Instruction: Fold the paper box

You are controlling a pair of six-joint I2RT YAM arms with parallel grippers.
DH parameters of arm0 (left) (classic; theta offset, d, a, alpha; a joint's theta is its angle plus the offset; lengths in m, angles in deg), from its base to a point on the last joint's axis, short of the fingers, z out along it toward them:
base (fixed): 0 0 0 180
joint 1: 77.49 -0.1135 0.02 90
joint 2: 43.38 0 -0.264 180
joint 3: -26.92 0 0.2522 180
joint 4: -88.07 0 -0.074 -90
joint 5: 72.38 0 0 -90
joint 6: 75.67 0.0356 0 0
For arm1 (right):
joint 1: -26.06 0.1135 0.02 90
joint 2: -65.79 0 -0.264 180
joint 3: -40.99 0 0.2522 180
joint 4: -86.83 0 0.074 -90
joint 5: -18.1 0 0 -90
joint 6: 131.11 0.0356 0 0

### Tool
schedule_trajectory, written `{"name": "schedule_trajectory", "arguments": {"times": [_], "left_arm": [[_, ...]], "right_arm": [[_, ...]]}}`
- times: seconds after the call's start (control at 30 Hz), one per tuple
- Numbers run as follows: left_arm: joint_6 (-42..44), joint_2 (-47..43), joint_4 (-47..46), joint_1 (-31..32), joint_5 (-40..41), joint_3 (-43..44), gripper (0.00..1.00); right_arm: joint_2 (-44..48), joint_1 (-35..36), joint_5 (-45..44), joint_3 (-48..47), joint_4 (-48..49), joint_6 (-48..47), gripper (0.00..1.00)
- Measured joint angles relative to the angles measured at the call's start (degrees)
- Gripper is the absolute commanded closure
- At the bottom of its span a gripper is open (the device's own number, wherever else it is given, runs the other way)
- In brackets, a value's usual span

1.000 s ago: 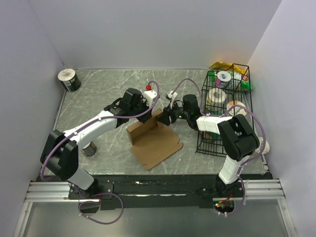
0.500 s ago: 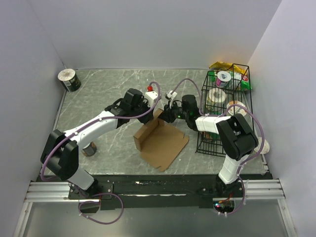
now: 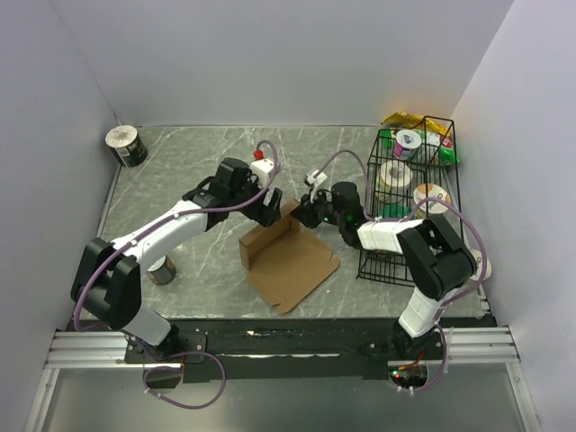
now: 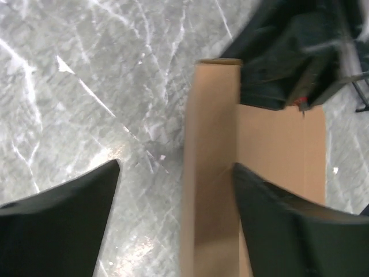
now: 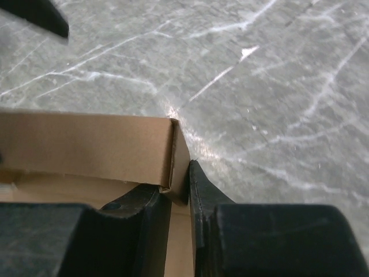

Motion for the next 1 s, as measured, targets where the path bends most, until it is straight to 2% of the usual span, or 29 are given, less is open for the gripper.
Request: {"name": "schedule_trajectory", "arguments": {"times": [0.1,0.3,0.67,0.73,0.77,0.83,0.87,0.97,1.0], "left_arm": [[-1.07,-1.38,0.02,-1.18,-1.09,-0.87,0.01],[-1.05,-2.49,1.29,-0.5,-4.2,-1.73,0.04],[2.89,-2.45,3.23,4.59,0.13,-2.23,0.01],[3.61,-2.38,3.65,6.19,1.84,-2.54,0.09],[4.0,-2.25,3.82,6.91,2.73,-2.54,0.19],[4.35,-1.88,3.96,7.91,4.7,-2.54,0.29],[4.7,-1.66,4.02,8.28,5.4,-2.54,0.38],[5.53,-1.22,4.13,8.76,7.58,-2.58,0.52],[5.73,-1.22,4.15,8.87,8.13,-2.64,0.53]], "right_arm": [[2.25,0.31,-2.16,2.43,0.2,1.18,0.99],[6.93,1.29,-6.32,5.9,-2.23,3.08,0.99],[11.72,3.87,-13.6,6.93,-9.4,5.16,0.99],[12.15,4.11,-14.67,6.93,-10.21,5.44,0.99],[12.33,4.22,-15.06,6.93,-10.51,5.66,0.99],[12.52,4.42,-15.98,6.93,-10.95,6.16,0.99],[12.57,4.48,-16.41,6.93,-11.02,6.34,0.98],[12.85,5.11,-18.47,6.93,-11.41,6.75,0.98],[12.92,5.35,-19.19,6.93,-11.52,6.8,0.98]]}}
